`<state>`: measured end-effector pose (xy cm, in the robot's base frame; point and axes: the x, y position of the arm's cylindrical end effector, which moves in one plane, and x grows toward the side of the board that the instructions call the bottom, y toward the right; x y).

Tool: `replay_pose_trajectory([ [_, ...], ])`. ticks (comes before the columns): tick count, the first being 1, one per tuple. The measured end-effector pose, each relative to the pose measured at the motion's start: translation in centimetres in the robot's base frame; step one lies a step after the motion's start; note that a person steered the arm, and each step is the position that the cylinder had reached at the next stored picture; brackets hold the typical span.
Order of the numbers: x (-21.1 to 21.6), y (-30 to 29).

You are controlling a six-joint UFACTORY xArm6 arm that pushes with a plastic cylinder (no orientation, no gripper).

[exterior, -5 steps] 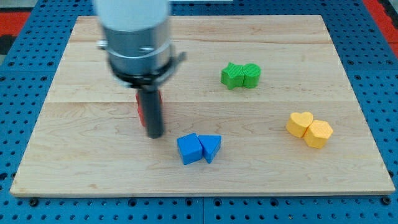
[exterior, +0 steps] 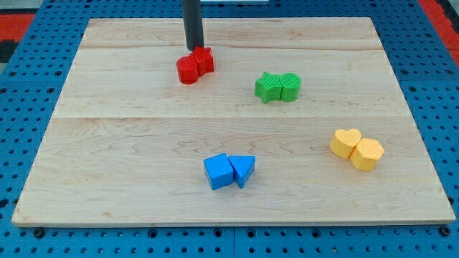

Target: Separate the red star from red circle

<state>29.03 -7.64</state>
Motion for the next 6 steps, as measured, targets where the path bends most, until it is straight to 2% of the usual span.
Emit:
replay_pose_trajectory([
  [1,1.3,-6.9],
  [2,2.8,-5.6],
  [3,3.4,2.3],
  [6,4.3,20.5],
])
